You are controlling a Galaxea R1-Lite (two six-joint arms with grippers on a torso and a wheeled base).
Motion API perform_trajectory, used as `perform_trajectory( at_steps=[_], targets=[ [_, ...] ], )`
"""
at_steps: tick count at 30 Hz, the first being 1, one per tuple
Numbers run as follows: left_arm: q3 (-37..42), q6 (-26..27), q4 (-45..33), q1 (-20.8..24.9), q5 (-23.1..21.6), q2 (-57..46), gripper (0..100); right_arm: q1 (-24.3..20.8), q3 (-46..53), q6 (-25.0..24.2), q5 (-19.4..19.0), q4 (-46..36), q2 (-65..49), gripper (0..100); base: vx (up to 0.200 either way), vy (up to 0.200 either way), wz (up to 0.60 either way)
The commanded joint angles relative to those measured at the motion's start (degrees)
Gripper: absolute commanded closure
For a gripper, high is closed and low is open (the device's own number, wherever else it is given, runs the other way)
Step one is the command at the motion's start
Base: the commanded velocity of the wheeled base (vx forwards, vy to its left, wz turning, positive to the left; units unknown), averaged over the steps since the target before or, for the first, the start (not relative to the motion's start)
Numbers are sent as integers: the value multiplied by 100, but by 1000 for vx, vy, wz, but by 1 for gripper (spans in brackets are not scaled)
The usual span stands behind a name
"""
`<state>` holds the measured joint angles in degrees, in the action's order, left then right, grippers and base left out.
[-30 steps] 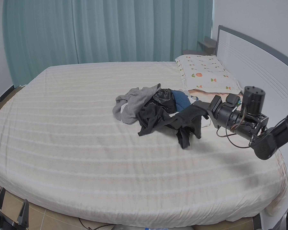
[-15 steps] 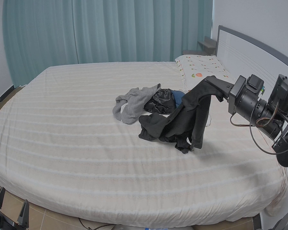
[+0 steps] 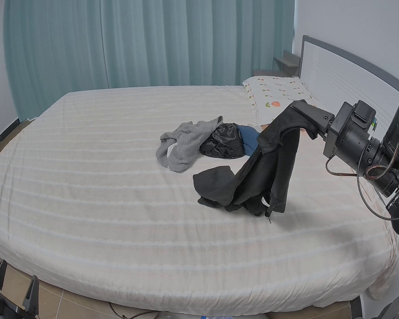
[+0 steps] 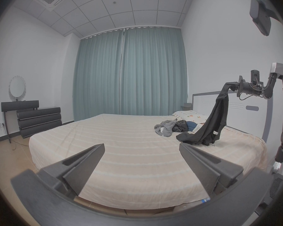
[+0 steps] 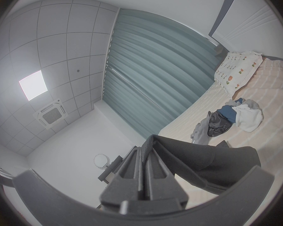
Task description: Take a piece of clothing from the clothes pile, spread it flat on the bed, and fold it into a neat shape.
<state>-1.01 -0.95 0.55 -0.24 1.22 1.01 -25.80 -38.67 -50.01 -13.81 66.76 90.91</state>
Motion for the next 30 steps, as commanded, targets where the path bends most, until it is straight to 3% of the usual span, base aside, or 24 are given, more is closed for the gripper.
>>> perform_trajectory(
  at_steps=[1,2,3,5,8,9,12,16,22,26,30],
  targets=[
    [-338,-186,332,-11,115,-66,0,-4,8,-9,-7,4,50,100,0,0,0],
    [-699,-309,508,-11,195,-5,0,-4,17,-9,-7,-5,59,100,0,0,0],
    [-1947,-854,710,-11,449,523,0,-31,17,-9,-16,-5,103,100,0,0,0],
    [-2562,-1004,332,33,643,1349,0,-57,-9,-9,-16,-5,235,100,0,0,0],
    [-2500,-362,-116,103,388,2017,0,-163,8,35,10,4,349,100,0,0,0],
    [-2360,-89,-125,314,63,2298,0,-198,17,70,19,4,349,100,0,0,0],
    [-2193,-19,77,666,-263,3063,0,-207,26,79,19,4,314,100,0,0,0],
    [-2114,139,305,1026,-306,4337,0,-189,-18,70,36,13,261,100,0,0,0],
    [-2105,-28,1176,1422,-298,5954,0,-215,17,96,1,13,261,100,0,0,0],
    [-2237,-670,2415,1958,-306,7440,0,-268,17,87,19,39,243,100,0,0,0],
    [-2483,-1153,2942,2433,-298,8424,0,-251,-264,184,10,30,252,100,0,0,0]
  ],
)
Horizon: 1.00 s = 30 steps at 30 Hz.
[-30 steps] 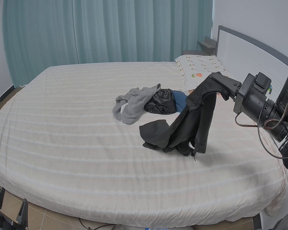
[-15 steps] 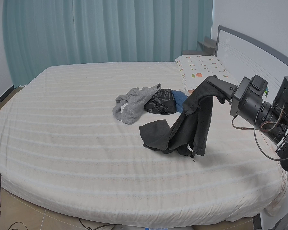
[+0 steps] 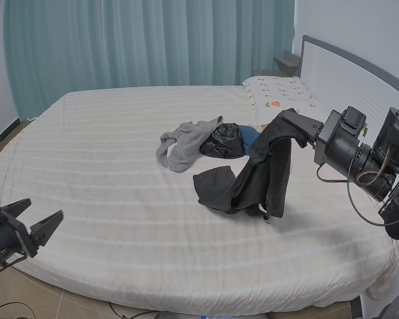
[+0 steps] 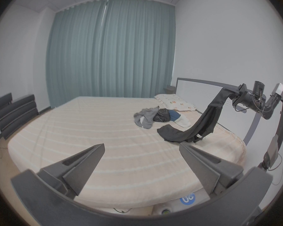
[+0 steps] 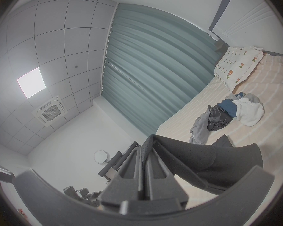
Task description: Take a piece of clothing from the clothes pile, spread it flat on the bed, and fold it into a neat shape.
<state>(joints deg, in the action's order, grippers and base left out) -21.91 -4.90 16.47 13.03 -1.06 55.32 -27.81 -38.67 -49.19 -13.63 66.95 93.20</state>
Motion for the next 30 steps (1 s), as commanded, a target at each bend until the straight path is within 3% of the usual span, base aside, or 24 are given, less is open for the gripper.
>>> perform_trajectory(
  at_steps=[1,7,14,18,23,25,30],
  targets=[
    [-508,-793,1412,1167,-70,3222,0,-67,-396,199,-8,-33,5,100,0,0,0],
    [-1237,-1127,1640,1791,80,4294,0,-225,-580,744,9,-24,14,100,0,0,0],
    [-1729,-1338,1895,2423,370,4936,0,-594,-721,806,18,-59,-56,100,0,0,0],
    [-1914,-1364,2299,2582,431,5314,0,-700,-774,937,18,-59,-56,100,0,0,0],
    [-2415,-1382,2493,2626,915,5718,0,-700,-765,937,27,-51,-74,100,0,0,0],
    [-2766,-1628,2501,2626,1134,5973,0,-700,-747,937,27,-7,-82,100,0,0,0],
    [-3320,-2050,2493,2626,1205,6298,0,-700,-765,937,27,-7,-135,100,0,0,0]
  ],
)
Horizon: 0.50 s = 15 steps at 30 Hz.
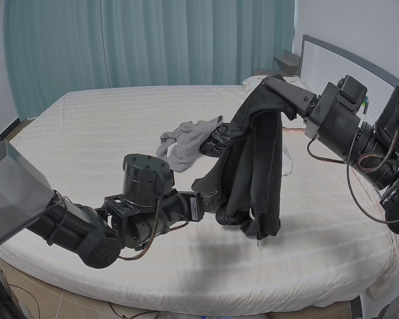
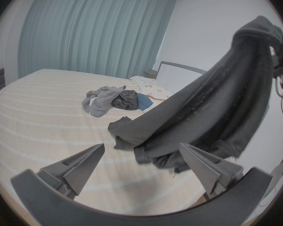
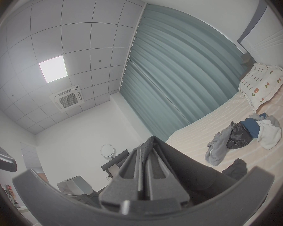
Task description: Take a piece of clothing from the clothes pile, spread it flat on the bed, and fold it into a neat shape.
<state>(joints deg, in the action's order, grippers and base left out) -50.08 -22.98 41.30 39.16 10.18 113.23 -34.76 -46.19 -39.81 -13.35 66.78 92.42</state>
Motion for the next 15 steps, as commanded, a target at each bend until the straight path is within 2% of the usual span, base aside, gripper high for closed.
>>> perform_trajectory(
  at_steps=[1,5,11,15],
  targets=[
    [-547,-268,9,4,81,534,0,-5,-22,0,-1,10,-66,100,0,0,0],
    [-652,-462,1,22,46,631,0,30,-30,9,-27,-25,-66,100,0,0,0],
    [-380,-462,-8,154,-7,595,0,180,-74,0,-45,2,127,100,0,0,0],
    [-529,-462,27,154,63,692,0,162,-57,-9,-54,19,92,100,0,0,0]
  ],
)
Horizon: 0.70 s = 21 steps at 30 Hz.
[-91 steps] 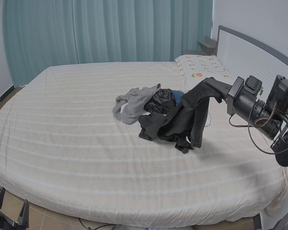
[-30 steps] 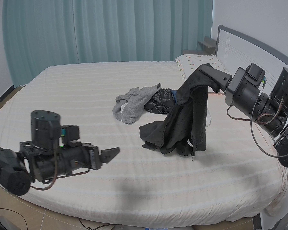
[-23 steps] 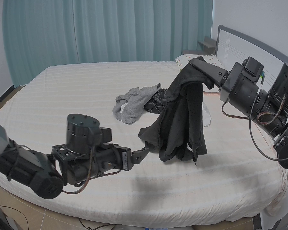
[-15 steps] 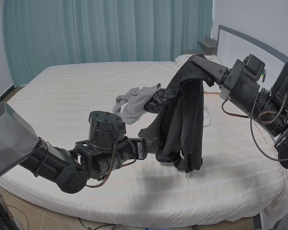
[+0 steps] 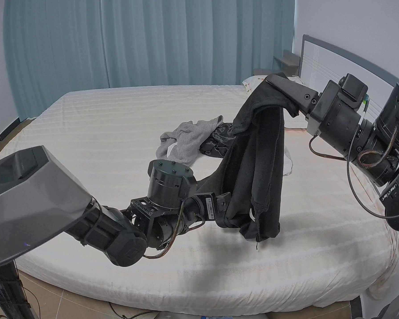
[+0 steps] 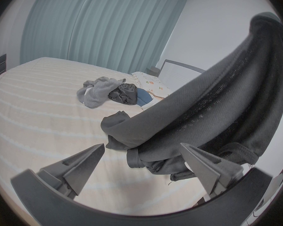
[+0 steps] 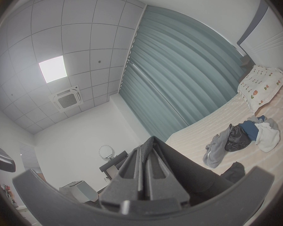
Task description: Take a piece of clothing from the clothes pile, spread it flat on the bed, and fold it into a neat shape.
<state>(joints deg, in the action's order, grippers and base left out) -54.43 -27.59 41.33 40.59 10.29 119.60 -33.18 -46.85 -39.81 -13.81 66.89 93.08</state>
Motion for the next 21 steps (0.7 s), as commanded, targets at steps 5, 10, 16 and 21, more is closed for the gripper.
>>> perform_trajectory(
  at_steps=[5,10,16,21],
  targets=[
    [-542,8,33,-69,360,415,0,5,0,-9,-7,17,-149,100,0,0,0],
    [-1228,-63,-11,-245,562,925,0,14,35,-62,-78,17,-439,100,0,0,0],
    [-1852,-63,-63,-517,544,1654,0,418,-17,-79,-271,26,-624,100,0,0,0],
    [-2159,-45,-63,-764,571,2190,0,726,9,-229,-394,26,-589,100,0,0,0]
  ],
)
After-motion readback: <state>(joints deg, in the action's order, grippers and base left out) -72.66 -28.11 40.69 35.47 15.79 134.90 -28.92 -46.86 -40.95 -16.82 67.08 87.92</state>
